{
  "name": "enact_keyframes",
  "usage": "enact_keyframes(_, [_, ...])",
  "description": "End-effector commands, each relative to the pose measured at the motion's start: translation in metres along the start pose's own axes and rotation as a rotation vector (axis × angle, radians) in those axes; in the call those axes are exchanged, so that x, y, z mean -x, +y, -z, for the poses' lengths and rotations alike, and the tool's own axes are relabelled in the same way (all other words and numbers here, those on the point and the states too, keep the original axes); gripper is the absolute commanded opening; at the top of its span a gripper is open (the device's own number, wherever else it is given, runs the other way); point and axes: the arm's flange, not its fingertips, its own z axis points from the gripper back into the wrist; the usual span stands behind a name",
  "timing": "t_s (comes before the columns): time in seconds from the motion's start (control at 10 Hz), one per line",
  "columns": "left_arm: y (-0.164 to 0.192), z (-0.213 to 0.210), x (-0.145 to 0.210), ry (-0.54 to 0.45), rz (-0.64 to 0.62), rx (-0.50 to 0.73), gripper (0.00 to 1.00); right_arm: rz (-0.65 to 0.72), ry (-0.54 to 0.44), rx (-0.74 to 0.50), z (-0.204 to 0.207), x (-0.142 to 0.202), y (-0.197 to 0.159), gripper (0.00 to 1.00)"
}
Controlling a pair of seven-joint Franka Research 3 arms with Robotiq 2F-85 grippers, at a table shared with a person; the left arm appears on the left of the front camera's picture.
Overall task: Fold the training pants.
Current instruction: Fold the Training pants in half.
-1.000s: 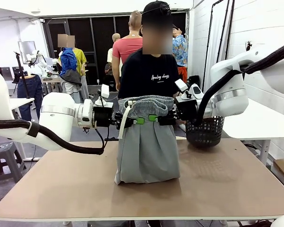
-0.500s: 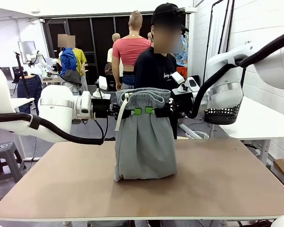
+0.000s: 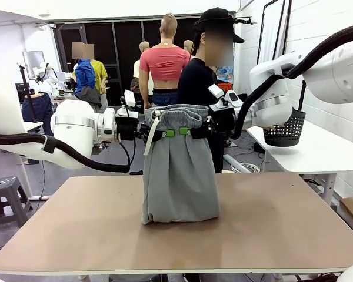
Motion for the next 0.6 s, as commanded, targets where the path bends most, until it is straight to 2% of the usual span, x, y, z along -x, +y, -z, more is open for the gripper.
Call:
enact_keyframes(0.0, [-0.005,-0.001,-0.002,-0.007,0.000,0.005,0.00,-0.006,-0.008,0.002,0.003,-0.001,0.010,0.00])
enact_keyframes(0.2, [-0.002,0.001,0.001,0.001,-0.002,0.003,0.00,0.004,0.001,0.000,0.000,0.002,0.002,0.00])
enact_keyframes(0.5, [0.054,0.002,0.003,0.055,0.027,0.019,0.00,-0.012,0.055,0.010,0.003,0.011,-0.052,0.00])
